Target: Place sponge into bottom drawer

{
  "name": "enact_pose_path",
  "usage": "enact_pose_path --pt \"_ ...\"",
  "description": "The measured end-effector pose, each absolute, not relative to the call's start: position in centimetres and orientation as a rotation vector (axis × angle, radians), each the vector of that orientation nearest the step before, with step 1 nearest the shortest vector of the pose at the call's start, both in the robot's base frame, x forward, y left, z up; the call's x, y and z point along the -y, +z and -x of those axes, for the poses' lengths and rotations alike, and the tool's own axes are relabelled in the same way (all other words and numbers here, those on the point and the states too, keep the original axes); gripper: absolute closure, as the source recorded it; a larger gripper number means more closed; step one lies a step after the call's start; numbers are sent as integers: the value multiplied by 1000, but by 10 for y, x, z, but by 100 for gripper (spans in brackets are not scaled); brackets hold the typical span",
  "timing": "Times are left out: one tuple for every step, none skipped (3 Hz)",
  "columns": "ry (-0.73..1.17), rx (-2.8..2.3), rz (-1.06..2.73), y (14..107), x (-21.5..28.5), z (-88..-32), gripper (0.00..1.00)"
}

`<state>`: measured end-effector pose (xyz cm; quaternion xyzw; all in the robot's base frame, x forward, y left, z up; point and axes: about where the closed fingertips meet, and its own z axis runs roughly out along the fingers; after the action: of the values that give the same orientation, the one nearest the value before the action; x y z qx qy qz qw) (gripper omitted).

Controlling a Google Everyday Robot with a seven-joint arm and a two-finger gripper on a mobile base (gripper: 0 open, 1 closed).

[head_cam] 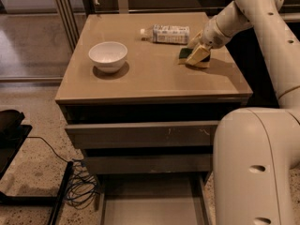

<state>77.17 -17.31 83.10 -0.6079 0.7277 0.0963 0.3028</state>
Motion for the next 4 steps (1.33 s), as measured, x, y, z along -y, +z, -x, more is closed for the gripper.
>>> enact_pose_path --pt "255 -1929 1612 831 173 -772 100" --pt "267 -1913 1638 832 165 -769 100" --pt "277 -1900 1648 839 170 -753 100" --pt "265 -1875 1642 854 179 -723 100"
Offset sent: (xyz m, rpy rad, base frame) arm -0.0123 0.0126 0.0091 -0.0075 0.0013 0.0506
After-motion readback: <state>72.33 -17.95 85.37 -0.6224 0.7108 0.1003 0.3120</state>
